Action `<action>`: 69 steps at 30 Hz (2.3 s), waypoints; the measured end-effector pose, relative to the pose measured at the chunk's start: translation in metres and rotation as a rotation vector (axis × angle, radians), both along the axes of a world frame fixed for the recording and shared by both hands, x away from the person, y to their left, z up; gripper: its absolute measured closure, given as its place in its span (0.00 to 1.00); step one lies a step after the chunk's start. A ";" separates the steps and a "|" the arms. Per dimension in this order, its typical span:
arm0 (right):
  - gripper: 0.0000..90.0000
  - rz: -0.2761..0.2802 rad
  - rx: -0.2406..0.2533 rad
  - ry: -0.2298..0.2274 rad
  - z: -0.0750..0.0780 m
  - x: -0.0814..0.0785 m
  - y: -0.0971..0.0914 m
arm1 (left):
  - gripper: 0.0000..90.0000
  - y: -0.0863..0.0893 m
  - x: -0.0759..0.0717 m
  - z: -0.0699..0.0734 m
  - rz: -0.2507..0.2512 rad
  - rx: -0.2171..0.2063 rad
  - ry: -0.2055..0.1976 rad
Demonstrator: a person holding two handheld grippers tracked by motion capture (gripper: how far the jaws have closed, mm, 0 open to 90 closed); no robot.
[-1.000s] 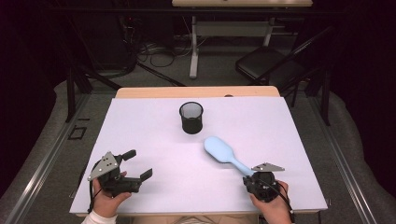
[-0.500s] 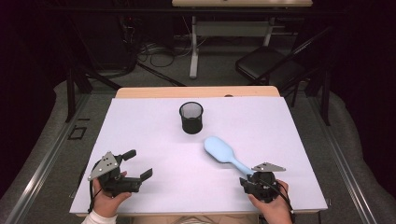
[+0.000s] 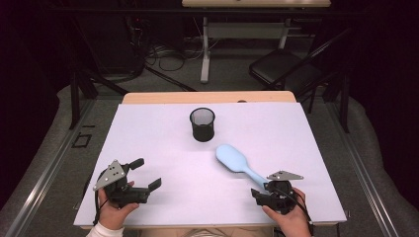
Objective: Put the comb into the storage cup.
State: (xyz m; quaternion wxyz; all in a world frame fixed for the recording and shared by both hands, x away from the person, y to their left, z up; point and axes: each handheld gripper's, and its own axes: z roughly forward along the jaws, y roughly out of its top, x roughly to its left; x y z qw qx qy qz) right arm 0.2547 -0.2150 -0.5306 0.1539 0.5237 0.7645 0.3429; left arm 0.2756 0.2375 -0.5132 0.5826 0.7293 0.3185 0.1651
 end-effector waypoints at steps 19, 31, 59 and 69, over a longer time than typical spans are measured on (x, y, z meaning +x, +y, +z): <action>0.27 0.072 -0.013 -0.008 0.008 -0.001 0.009 | 0.03 0.000 0.000 0.000 0.000 0.000 0.001; 0.35 0.079 0.052 0.019 0.016 0.004 0.009 | 0.03 0.001 -0.001 0.001 0.012 -0.004 -0.005; 0.17 0.151 -0.010 0.030 0.028 0.026 0.000 | 0.03 0.001 0.000 0.000 0.011 -0.003 0.000; 0.20 0.152 0.027 0.065 0.029 0.036 -0.006 | 0.03 0.001 0.000 0.000 0.012 -0.004 0.001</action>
